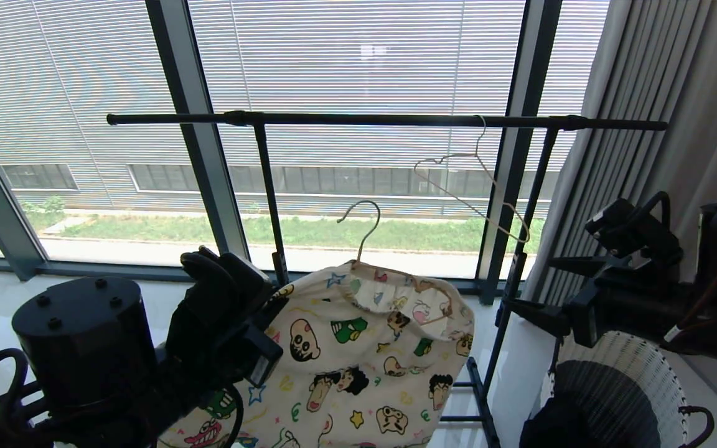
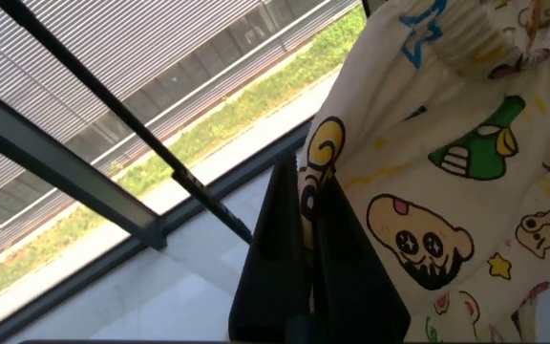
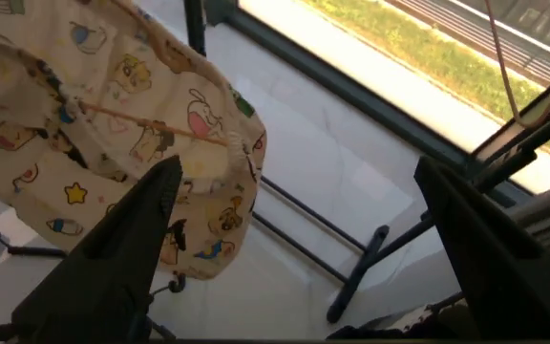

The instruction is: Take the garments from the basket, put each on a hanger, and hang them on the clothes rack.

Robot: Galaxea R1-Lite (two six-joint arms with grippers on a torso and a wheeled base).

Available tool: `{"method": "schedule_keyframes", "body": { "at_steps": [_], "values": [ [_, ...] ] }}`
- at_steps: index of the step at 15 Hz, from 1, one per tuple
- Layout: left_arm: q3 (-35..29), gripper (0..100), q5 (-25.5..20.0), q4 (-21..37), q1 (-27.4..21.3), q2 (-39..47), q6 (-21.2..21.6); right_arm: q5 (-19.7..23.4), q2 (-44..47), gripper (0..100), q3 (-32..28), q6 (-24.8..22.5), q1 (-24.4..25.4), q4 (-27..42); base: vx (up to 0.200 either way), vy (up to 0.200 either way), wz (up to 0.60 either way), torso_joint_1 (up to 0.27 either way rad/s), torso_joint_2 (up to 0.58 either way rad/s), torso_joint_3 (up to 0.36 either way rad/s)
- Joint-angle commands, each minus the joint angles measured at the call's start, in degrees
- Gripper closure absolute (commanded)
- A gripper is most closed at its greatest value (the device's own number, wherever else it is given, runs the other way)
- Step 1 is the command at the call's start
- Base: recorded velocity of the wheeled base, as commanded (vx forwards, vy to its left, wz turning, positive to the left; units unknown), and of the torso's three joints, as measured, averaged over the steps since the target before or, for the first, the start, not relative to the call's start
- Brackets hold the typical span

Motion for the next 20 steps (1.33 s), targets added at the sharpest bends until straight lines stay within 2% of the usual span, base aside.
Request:
{"method": "schedule_keyframes", "body": {
  "at_steps": [1,3,5,8,10,12,13,15,20],
  "values": [
    [-0.02,100,-0.01,-0.18,-2.22,1.20,-0.43,2.78,-8.11,0,-1.91,-3.40,0.03,4.74,0.000,0.000,0.00,0.000,0.00,0.000],
    [-0.02,100,0.08,-1.32,-5.91,1.20,-1.31,4.36,-8.37,0,-2.61,-6.39,0.12,7.91,0.000,0.000,0.00,0.000,0.00,0.000],
    [0.07,100,0.16,-3.17,-10.83,1.20,-0.87,8.84,-7.23,0,-3.93,-12.28,0.12,13.80,0.000,0.000,0.00,0.000,0.00,0.000],
    [0.16,100,0.16,-3.35,-15.84,0.85,-0.52,13.32,-2.13,0,-4.54,-20.01,0.12,15.20,0.000,0.000,0.00,0.000,0.00,0.000],
    [0.07,100,0.16,-3.35,-17.78,0.85,0.62,16.75,0.33,0,-5.42,-23.35,0.47,15.29,0.000,0.000,0.00,0.000,0.00,0.000],
    [-0.02,100,0.16,-3.35,-18.30,0.76,1.77,17.19,1.12,0,-5.42,-23.88,0.74,15.38,0.000,0.000,0.00,0.000,0.00,0.000],
    [0.16,100,0.16,-3.43,-20.24,-0.55,3.00,18.33,2.88,0,-5.25,-23.97,0.91,15.38,0.000,0.000,0.00,0.000,0.00,0.000],
    [-0.02,100,0.16,-3.52,-20.41,-0.82,3.00,19.65,3.76,0,-5.16,-23.97,1.26,15.47,0.000,0.000,0.00,0.000,0.00,0.000],
    [-0.02,100,0.16,-3.52,-20.41,-1.08,3.00,19.83,6.92,0,-5.07,-23.88,3.29,15.38,0.000,0.000,0.00,0.000,0.00,0.000]
  ]
}}
